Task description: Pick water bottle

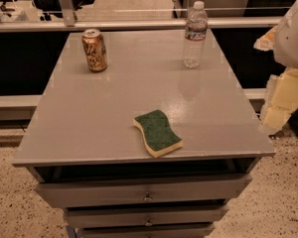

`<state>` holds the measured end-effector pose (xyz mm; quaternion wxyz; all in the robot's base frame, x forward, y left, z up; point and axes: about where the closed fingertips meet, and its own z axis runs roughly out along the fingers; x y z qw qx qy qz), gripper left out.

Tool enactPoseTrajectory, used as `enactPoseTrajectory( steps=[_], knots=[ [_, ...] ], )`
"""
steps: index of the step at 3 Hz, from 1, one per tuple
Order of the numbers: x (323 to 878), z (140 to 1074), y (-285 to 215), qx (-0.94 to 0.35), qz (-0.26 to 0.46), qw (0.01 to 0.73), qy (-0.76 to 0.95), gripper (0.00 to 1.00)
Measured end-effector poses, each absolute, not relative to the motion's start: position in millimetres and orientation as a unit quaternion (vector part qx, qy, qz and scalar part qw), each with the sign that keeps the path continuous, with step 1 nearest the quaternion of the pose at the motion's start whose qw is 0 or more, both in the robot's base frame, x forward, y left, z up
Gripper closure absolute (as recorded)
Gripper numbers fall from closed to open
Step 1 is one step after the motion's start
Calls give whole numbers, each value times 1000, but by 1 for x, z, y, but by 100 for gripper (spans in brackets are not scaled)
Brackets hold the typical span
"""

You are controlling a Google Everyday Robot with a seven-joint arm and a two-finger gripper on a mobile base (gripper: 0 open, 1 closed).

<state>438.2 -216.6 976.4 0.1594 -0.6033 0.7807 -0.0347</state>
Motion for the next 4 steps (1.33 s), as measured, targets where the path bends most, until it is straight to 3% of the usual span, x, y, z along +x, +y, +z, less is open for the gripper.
enactPoseTrajectory(
  steps=[2, 4],
  knots=[
    [459, 964, -211, -600, -33, 178, 779, 0],
    [566, 949, -220, -535, -7, 277, 798, 0]
  ],
)
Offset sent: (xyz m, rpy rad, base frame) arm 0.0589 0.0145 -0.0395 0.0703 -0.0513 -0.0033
